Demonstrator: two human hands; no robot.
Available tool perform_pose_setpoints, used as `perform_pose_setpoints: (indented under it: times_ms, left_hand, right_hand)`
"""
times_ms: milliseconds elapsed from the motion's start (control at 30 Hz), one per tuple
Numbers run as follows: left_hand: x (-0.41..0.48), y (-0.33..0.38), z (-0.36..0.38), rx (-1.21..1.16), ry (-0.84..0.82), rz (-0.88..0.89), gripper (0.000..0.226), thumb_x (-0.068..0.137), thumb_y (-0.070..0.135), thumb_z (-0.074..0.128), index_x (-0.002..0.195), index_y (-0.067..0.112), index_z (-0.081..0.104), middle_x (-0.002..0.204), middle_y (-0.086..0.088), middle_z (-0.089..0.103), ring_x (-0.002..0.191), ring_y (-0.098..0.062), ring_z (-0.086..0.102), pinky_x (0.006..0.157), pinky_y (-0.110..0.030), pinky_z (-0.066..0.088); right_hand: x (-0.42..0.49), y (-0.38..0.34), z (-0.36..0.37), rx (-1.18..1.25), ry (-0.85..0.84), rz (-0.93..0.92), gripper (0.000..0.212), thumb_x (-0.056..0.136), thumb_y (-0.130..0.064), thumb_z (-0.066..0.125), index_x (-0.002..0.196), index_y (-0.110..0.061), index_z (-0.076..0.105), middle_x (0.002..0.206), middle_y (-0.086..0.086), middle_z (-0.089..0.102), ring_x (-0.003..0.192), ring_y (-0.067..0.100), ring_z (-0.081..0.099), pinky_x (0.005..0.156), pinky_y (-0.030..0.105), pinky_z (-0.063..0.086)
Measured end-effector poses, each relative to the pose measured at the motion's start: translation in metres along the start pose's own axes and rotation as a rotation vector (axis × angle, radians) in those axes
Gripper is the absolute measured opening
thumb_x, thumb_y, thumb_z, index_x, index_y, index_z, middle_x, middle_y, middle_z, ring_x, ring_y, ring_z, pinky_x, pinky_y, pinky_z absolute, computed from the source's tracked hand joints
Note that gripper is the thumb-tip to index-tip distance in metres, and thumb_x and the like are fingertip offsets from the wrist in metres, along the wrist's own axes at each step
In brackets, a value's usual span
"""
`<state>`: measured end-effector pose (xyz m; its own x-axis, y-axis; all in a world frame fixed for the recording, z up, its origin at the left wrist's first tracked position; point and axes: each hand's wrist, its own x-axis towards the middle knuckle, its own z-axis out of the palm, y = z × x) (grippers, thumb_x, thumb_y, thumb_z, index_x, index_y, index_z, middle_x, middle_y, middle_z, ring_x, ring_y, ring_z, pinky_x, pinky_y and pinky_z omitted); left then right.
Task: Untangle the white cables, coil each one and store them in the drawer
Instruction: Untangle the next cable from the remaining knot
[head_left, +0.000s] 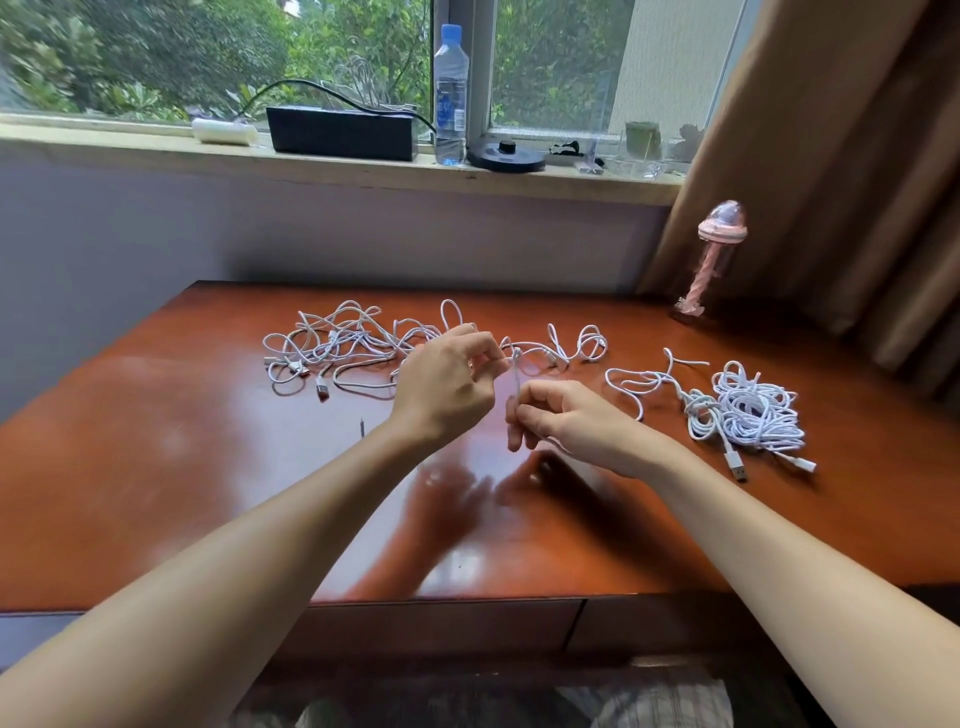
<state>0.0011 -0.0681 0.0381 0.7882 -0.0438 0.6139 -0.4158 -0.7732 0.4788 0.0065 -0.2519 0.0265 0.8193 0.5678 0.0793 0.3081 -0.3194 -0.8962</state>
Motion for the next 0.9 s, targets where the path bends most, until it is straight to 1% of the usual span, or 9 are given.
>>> perform_pose_setpoints:
  times_ms: [167,233,300,400,500,567,633,800,900]
  left_hand:
    - [0.000,-0.006,-0.002,0.089,0.004,-0.059,0.009,0.090,0.031,0.069,0.086,0.028,0.076,0.079,0.012,0.063,0.081,-0.020,0.063,0.078,-0.038,0.046]
    - [-0.001,-0.003,-0.003,0.094,0.009,-0.094,0.012,0.089,0.035,0.068,0.085,0.026,0.076,0.076,0.008,0.069,0.080,-0.020,0.064,0.077,-0.034,0.047]
    - [-0.001,0.000,0.001,0.048,0.013,-0.153,0.016,0.087,0.038,0.067,0.080,0.025,0.073,0.070,0.009,0.067,0.075,-0.019,0.065,0.071,-0.032,0.049]
    - [0.004,0.004,0.006,-0.280,-0.030,-0.270,0.015,0.084,0.037,0.068,0.074,0.026,0.070,0.065,0.011,0.066,0.065,-0.016,0.063,0.065,-0.032,0.052]
    - [0.006,0.013,0.005,-0.631,-0.091,-0.374,0.008,0.086,0.018,0.076,0.080,0.014,0.073,0.074,-0.006,0.073,0.064,-0.016,0.067,0.065,-0.029,0.054]
    - [0.006,0.016,0.004,-0.737,-0.102,-0.405,0.010,0.085,0.011,0.078,0.081,0.005,0.071,0.077,-0.013,0.073,0.067,-0.016,0.067,0.069,-0.030,0.056]
    - [0.006,0.015,0.002,-0.805,-0.093,-0.436,0.013,0.083,0.007,0.080,0.079,0.004,0.068,0.077,-0.014,0.072,0.068,-0.020,0.068,0.071,-0.032,0.058]
    - [0.005,0.005,0.001,-0.769,-0.059,-0.482,0.022,0.078,0.003,0.084,0.070,0.007,0.064,0.068,-0.006,0.070,0.057,-0.021,0.068,0.062,-0.031,0.056]
    - [0.003,0.000,0.003,-0.699,-0.037,-0.481,0.027,0.075,0.006,0.087,0.066,0.010,0.062,0.070,-0.009,0.071,0.053,-0.021,0.067,0.058,-0.036,0.058]
  right_hand:
    - [-0.004,-0.003,-0.012,0.051,0.015,-0.061,0.025,0.105,0.004,0.042,0.091,-0.008,0.059,0.083,0.014,0.067,0.078,0.015,0.066,0.076,0.022,0.050]
    - [-0.003,-0.003,-0.017,0.052,0.051,-0.067,0.025,0.106,0.002,0.043,0.091,-0.009,0.059,0.079,0.009,0.066,0.076,0.015,0.063,0.075,0.022,0.049]
    - [0.001,0.000,-0.019,0.001,0.115,-0.067,0.026,0.105,0.002,0.043,0.090,-0.009,0.060,0.072,0.000,0.064,0.070,0.012,0.057,0.070,0.022,0.046]
    - [0.005,0.000,-0.015,-0.014,0.172,-0.051,0.029,0.105,0.003,0.041,0.088,-0.011,0.059,0.068,-0.002,0.060,0.064,0.008,0.052,0.065,0.021,0.043]
    - [0.005,-0.004,-0.005,0.070,0.142,-0.031,0.027,0.107,0.001,0.040,0.088,-0.010,0.055,0.066,0.001,0.055,0.060,0.010,0.047,0.061,0.019,0.040]
    - [0.006,-0.008,-0.002,0.141,0.096,-0.009,0.026,0.108,-0.002,0.040,0.087,-0.010,0.054,0.062,0.000,0.051,0.056,0.009,0.043,0.060,0.019,0.040]
    - [0.006,-0.013,-0.002,0.213,0.055,0.024,0.027,0.107,-0.004,0.041,0.084,-0.011,0.054,0.058,-0.002,0.048,0.053,0.009,0.039,0.061,0.022,0.040]
    - [0.003,-0.025,-0.008,0.264,0.045,0.048,0.025,0.098,-0.002,0.044,0.077,-0.009,0.055,0.058,0.001,0.047,0.054,0.013,0.036,0.061,0.027,0.039]
    - [0.002,-0.027,-0.010,0.228,0.085,-0.003,0.023,0.093,-0.017,0.047,0.071,-0.014,0.055,0.059,0.001,0.041,0.057,0.014,0.034,0.060,0.026,0.041]
